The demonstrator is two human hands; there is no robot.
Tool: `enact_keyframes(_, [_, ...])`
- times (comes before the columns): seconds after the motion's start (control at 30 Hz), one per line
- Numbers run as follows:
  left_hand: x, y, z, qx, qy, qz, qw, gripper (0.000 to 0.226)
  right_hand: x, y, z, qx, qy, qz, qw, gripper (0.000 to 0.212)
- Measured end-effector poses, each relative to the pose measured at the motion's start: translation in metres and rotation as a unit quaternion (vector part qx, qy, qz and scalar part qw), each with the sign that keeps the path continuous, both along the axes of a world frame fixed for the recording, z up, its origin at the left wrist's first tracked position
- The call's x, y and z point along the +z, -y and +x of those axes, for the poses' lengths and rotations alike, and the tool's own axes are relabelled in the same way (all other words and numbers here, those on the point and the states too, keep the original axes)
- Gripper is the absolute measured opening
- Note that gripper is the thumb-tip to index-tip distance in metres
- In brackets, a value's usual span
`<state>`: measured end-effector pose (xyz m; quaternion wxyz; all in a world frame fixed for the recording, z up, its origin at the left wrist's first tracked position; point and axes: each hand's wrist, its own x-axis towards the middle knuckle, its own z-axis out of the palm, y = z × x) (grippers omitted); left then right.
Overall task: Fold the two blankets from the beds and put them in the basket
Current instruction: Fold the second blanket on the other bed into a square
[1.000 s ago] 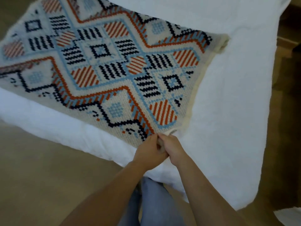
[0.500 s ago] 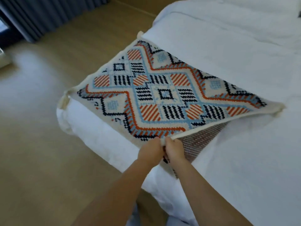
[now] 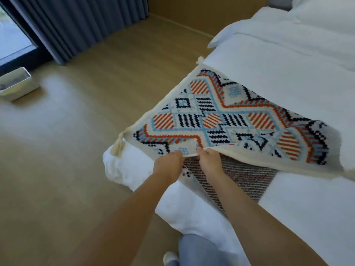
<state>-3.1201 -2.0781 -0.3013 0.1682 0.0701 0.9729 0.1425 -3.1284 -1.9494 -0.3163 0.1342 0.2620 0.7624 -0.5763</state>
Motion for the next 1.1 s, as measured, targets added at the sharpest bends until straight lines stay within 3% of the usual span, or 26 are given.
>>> enact_keyframes(0.27, [-0.028,0.101,-0.084,0.018,0.059,-0.067,0.996,0.019,-0.040,0.102,-0.102,0.068,0.019,-0.005,0.998,0.042])
enact_keyframes(0.5, [-0.049,0.185,-0.153,0.037,0.091,-0.089,0.991,0.026,-0.059,0.180,-0.165,0.093,0.050,0.000,0.994,0.042])
enact_keyframes(0.87, [-0.112,0.278,-0.237,-0.149,0.204,-0.043,0.967,0.031,-0.107,0.268,-0.221,0.057,0.135,0.140,0.979,0.045])
enact_keyframes(1.1, [-0.126,0.314,-0.276,-0.217,0.276,-0.094,0.932,0.033,-0.128,0.308,-0.240,0.046,0.174,0.105,0.978,0.038])
